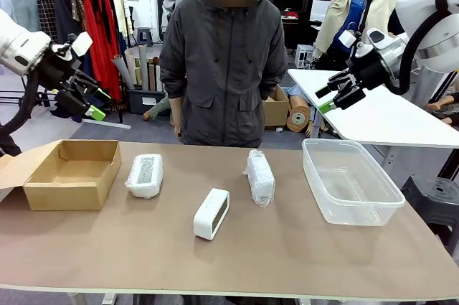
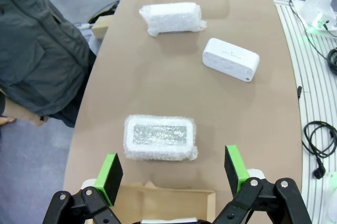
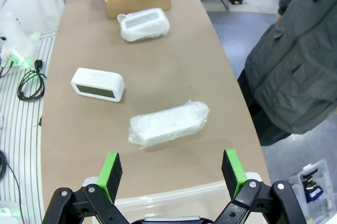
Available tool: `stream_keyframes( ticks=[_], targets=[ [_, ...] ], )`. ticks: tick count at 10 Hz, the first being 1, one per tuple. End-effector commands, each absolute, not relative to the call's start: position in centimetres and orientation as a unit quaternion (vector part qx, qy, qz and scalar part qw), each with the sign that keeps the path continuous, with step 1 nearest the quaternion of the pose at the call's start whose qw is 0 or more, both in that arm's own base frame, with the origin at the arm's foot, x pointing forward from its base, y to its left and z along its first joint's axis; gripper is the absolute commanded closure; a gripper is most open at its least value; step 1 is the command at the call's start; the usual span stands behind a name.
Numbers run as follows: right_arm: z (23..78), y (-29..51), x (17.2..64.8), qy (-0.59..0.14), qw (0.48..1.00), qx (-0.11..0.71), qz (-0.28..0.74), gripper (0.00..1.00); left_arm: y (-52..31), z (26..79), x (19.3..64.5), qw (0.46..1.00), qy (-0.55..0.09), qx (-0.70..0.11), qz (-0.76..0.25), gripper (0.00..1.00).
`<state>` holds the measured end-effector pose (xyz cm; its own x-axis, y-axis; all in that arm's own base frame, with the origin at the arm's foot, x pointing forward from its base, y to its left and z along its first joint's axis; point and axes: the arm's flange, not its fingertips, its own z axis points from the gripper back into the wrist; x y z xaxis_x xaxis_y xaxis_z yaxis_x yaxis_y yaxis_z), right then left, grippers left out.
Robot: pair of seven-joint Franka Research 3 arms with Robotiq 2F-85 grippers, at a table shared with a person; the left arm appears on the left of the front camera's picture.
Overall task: Separate and place wrapped and unwrapped clocks.
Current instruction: Pick up the Digital clock indicated by the person.
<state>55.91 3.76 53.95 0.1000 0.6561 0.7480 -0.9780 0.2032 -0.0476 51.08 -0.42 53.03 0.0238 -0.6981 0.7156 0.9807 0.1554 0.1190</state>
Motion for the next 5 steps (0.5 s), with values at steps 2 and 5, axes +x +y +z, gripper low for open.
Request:
stream_keyframes(
  ticks=[2,5],
  targets=[
    [54.06,3.8,55.95,-0.334,0.7,0.24,0.584,0.0,-0.29,53.05,51.06,0.684,-0.333,-0.207,-0.615,0.0],
    [54.06,3.8,55.95,-0.334,0.7,0.24,0.584,0.0,-0.29,53.05,51.06,0.684,-0.333,-0.207,-0.615,0.0]
  ],
)
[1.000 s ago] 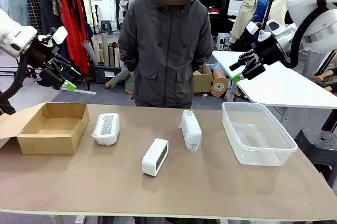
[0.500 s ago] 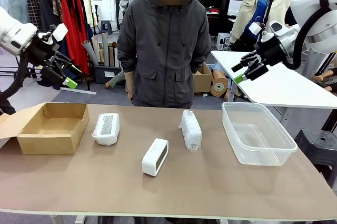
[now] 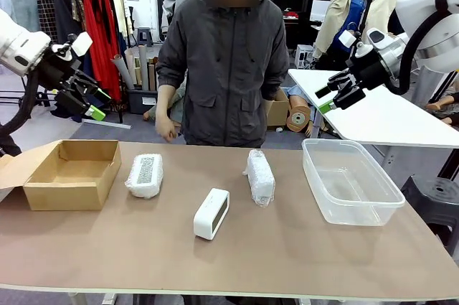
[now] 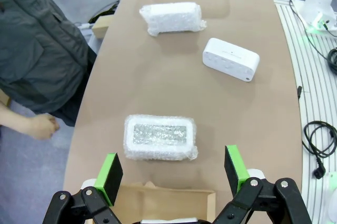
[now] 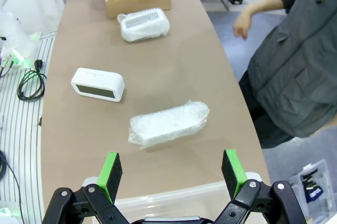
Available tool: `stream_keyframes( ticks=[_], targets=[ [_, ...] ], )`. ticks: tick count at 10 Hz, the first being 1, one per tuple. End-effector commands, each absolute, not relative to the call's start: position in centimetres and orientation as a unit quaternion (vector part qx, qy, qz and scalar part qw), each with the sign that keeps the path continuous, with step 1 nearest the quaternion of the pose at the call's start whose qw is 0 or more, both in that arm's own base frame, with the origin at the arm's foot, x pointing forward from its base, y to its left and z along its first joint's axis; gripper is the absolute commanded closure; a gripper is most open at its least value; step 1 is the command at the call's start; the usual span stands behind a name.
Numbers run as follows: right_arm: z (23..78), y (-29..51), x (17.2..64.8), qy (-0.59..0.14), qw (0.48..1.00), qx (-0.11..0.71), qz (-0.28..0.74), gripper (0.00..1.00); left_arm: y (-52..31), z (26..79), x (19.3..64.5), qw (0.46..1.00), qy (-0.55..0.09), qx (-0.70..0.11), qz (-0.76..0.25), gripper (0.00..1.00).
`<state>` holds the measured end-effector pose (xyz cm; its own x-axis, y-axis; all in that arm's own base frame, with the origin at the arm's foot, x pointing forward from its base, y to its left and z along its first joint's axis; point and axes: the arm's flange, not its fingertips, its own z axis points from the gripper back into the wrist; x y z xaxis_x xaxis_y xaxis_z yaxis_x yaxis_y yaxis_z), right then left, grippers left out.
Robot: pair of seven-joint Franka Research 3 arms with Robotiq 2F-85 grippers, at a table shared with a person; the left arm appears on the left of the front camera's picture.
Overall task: Separate and place wrapped and unwrapped clocks.
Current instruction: Pick up the Digital clock indicated by the person.
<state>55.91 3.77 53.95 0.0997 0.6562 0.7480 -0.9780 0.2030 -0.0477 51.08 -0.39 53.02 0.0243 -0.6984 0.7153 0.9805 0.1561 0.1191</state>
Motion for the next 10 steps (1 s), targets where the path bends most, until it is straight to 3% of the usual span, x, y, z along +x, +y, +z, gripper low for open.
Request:
stream_keyframes(
  ticks=[1,10],
  targets=[
    [54.06,3.8,55.95,-0.334,0.7,0.24,0.584,0.0,-0.29,53.05,51.06,0.684,-0.333,-0.207,-0.615,0.0],
    [54.06,3.8,55.95,-0.334,0.7,0.24,0.584,0.0,-0.29,53.05,51.06,0.684,-0.333,-0.207,-0.615,0.0]
  ],
)
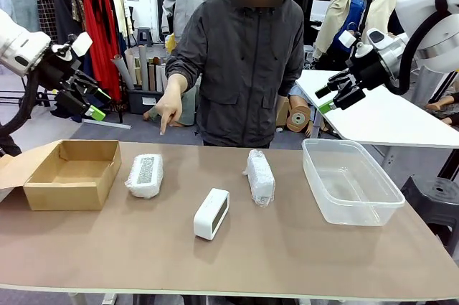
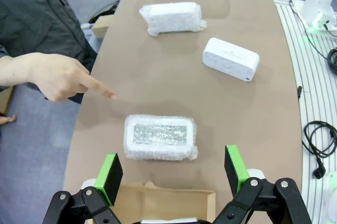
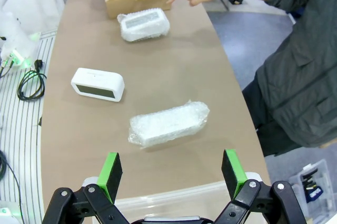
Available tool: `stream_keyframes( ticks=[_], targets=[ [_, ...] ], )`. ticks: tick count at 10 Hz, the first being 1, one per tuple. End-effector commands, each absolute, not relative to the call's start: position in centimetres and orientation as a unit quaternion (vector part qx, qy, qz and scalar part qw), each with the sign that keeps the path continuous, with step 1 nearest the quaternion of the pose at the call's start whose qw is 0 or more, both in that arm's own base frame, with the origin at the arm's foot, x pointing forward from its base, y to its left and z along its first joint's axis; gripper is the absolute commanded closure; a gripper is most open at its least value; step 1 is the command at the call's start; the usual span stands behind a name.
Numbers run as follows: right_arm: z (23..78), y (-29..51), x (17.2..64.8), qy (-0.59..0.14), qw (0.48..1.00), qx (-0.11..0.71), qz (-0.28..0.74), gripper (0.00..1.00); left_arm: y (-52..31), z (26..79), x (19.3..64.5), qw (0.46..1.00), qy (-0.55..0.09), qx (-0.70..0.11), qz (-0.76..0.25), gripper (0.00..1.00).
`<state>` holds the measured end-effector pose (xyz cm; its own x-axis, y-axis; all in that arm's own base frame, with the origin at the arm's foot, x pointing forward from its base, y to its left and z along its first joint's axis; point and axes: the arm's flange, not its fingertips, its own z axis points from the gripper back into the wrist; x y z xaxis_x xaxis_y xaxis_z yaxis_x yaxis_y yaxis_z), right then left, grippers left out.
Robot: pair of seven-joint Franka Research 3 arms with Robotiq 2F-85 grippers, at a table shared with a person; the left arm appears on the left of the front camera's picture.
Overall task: Separate and place wrapped and unwrapped clocks.
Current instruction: Pick up the Digital clock indicated by the person.
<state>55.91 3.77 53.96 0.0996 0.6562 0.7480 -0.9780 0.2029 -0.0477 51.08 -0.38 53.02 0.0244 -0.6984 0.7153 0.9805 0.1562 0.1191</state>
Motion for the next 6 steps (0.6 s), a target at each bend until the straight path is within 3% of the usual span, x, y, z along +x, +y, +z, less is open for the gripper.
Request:
stream_keyframes(
  ticks=[1,6],
  targets=[
    [54.06,3.8,55.95,-0.334,0.7,0.24,0.584,0.0,-0.29,53.05,51.06,0.684,-0.333,-0.207,-0.615,0.0],
    [54.06,3.8,55.95,-0.334,0.7,0.24,0.584,0.0,-0.29,53.05,51.06,0.684,-0.333,-0.207,-0.615,0.0]
  ],
)
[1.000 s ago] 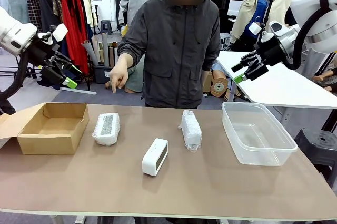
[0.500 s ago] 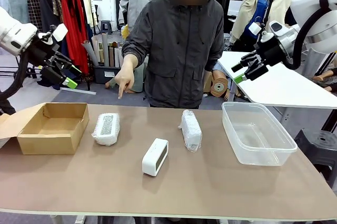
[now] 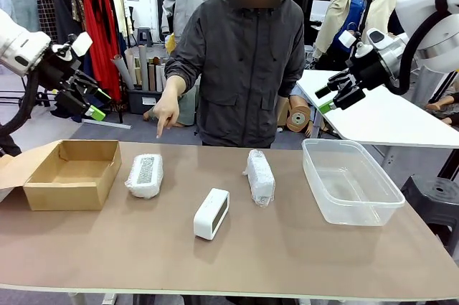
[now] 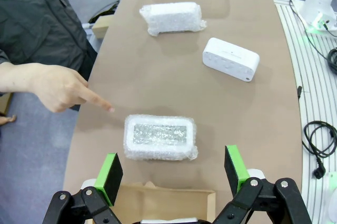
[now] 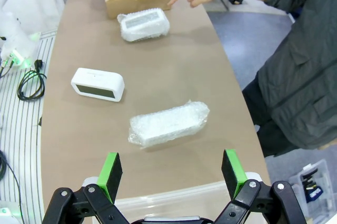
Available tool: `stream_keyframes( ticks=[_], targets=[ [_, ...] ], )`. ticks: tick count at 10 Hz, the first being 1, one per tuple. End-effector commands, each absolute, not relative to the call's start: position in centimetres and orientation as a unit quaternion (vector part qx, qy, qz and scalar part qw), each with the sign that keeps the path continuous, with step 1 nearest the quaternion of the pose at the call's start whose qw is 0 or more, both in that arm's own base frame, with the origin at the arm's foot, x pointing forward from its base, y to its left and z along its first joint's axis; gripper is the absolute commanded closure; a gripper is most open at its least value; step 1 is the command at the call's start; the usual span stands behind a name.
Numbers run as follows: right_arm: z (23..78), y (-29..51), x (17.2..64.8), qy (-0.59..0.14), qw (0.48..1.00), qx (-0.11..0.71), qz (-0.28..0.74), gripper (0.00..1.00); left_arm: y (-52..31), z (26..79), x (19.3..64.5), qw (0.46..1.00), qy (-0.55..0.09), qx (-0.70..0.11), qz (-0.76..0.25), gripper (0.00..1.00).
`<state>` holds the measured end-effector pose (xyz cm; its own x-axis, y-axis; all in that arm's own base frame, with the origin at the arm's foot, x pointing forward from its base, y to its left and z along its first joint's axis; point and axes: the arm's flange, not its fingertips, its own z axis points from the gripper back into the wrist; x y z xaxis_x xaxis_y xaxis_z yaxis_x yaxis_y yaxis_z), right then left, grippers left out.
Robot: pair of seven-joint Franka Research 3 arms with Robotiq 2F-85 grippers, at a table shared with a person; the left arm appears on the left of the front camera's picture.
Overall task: Separate and place wrapped and unwrapped clocks.
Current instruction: Pick up the Digital clock indicated by the person.
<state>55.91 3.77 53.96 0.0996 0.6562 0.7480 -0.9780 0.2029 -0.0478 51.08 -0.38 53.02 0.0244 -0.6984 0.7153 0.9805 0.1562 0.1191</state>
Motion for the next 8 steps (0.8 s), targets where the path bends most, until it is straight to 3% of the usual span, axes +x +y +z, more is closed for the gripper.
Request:
stream_keyframes(
  ticks=[1,3,6,8],
  targets=[
    [54.1,3.8,55.9,-0.334,0.7,0.24,0.584,0.0,-0.3,53.1,51.1,0.684,-0.333,-0.207,-0.615,0.0],
    [54.1,3.8,55.9,-0.334,0.7,0.24,0.584,0.0,-0.4,53.0,51.1,0.684,-0.333,-0.212,-0.614,0.0],
    [54.1,3.8,55.9,-0.334,0.7,0.24,0.584,0.0,-4.0,55.1,49.9,0.783,-0.237,-0.143,-0.557,0.0],
    [54.1,3.8,55.9,-0.334,0.7,0.24,0.584,0.0,-7.2,55.7,49.4,0.845,-0.213,-0.122,-0.474,0.0]
  ],
)
